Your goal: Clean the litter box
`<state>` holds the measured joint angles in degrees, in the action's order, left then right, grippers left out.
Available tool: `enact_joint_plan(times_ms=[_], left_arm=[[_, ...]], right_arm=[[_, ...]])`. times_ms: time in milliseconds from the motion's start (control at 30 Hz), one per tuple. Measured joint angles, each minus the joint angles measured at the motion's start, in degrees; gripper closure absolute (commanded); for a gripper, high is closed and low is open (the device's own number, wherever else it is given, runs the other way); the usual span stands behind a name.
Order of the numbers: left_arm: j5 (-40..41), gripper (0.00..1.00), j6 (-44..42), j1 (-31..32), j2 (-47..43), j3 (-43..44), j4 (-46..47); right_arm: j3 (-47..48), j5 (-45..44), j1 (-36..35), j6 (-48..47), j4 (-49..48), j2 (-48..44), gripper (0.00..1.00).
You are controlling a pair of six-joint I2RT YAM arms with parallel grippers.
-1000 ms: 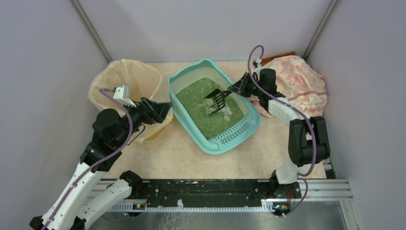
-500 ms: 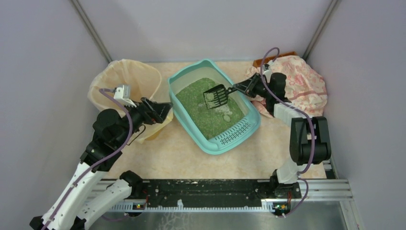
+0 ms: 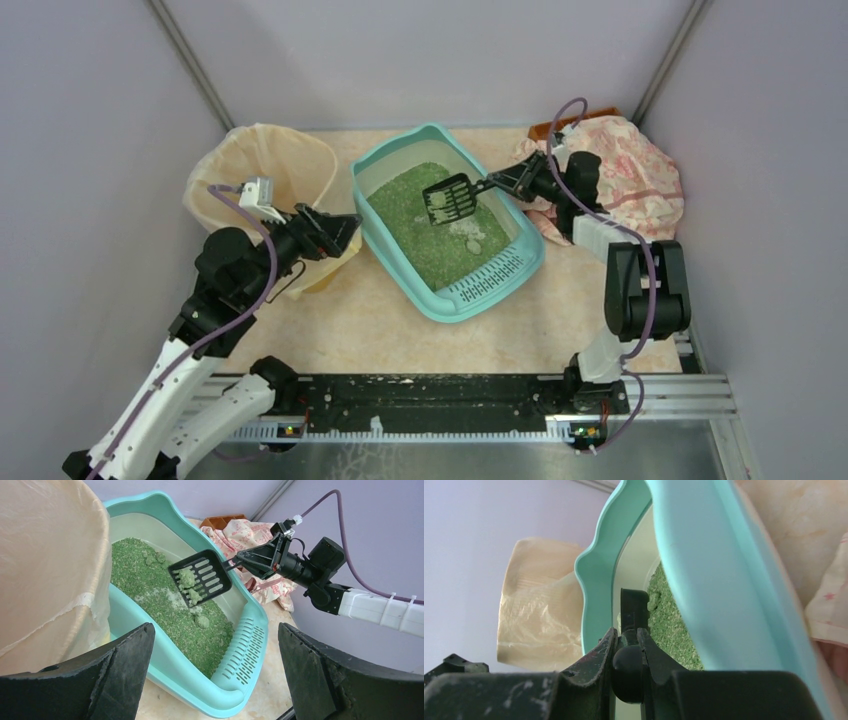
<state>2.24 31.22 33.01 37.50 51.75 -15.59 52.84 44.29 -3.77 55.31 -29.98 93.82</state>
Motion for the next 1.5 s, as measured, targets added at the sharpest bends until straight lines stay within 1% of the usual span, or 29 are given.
enact_joint_plan(times_ms=[100, 233, 300, 400, 467, 533, 667, 767, 900, 1100, 1200, 1367, 1500], left_arm=[[0.07, 0.02, 0.04, 0.00, -0.17, 0.00, 0.00], [0.11, 0.02, 0.04, 0.00, -0.15, 0.00, -0.02], [0.00, 0.02, 0.15, 0.00, -0.22, 0.02, 0.11], [0.00, 0.02, 0.20, 0.00, -0.17, -0.17, 0.39], [-0.15, 0.02, 0.24, 0.00, 0.07, -0.15, 0.33], [-0.37, 0.02, 0.28, 0.00, 0.13, -0.13, -0.07], [0.33, 0.02, 0.09, 0.00, -0.55, -0.15, -0.57], [0.70, 0.02, 0.09, 0.00, -1.31, -0.15, -0.70], [0.68, 0.02, 0.09, 0.00, -1.57, -0.15, -0.52], [1.70, 0.02, -1.14, 0.00, -1.46, 0.48, -1.46], [3.67, 0.02, -2.82, 0.00, -0.85, 3.48, -2.78], [5.49, 0.02, -5.51, 0.00, -0.63, 8.90, -2.71], [5.92, 0.02, -6.16, 0.00, -1.64, 9.62, -2.64]], right_arm=[[0.24, 0.09, 1.07, 0.20, -0.28, 0.37, 1.00], [0.68, -0.28, -0.26, -0.55, 0.68, 0.94, 1.00], [0.46, -0.63, -1.97, 0.07, -0.81, 1.53, 1.00], [1.73, -1.62, -5.53, -0.90, 0.61, 3.50, 1.00], [1.11, -1.90, -6.64, -0.57, 0.59, 3.61, 1.00], [0.17, -1.64, -6.03, 0.50, -1.57, 3.58, 1.00], [0.07, -1.95, -2.38, 1.66, -2.54, 3.65, 1.00], [-0.98, -2.19, -0.61, 3.74, -5.46, 3.65, 1.00], [-1.53, -2.16, -0.20, 5.66, -7.06, 3.65, 1.00], [-1.03, -1.62, -0.33, 7.98, -6.64, 3.63, 1.00], [1.44, -1.90, -1.03, 8.04, -3.58, 3.37, 1.00], [10.01, -2.69, -4.44, 7.30, 2.62, 2.29, 1.00], [17.09, -3.02, -7.74, 7.85, 5.38, 2.23, 1.00]])
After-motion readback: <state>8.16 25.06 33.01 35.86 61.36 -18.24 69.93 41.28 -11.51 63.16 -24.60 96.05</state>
